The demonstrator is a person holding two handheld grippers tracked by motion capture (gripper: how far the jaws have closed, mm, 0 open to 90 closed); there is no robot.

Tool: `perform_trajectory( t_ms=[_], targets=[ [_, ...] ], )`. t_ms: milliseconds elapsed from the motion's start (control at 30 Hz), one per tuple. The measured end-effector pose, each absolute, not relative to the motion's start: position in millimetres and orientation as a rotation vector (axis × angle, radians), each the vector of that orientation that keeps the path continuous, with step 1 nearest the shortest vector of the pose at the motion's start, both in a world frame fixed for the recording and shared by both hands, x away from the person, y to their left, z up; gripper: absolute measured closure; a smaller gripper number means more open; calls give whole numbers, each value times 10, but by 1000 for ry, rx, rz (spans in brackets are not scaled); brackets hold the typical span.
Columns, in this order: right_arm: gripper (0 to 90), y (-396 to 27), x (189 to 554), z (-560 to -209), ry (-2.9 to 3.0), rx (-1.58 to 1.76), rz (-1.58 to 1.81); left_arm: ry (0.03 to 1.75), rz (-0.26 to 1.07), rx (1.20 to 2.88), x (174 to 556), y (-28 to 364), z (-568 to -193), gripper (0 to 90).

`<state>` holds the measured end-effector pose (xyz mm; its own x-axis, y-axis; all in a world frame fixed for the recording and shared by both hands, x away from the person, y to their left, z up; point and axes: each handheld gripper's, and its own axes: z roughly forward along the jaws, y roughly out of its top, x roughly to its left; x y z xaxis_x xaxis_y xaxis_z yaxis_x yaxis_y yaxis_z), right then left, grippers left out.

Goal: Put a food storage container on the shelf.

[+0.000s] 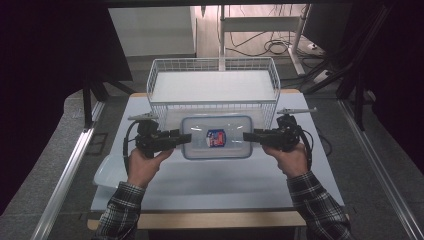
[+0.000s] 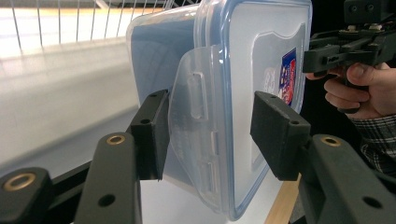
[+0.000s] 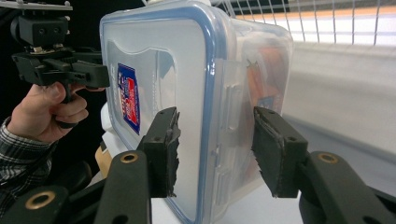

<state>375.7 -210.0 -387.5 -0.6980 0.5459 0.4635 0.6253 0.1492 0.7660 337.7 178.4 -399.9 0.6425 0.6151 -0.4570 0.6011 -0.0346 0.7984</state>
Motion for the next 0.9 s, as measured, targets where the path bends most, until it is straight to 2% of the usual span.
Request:
perform_trajectory(
  t_ms=[467,900],
  targets=[
    [522,-2091,3960,-3411,-2339,-1170,-1688,954,56,1697,3631,1809,-3523,488],
    [522,-1979,4221,-3147,-2344,-1173,-1725,959,38,1668,3939,1926,-3299,489]
  ],
)
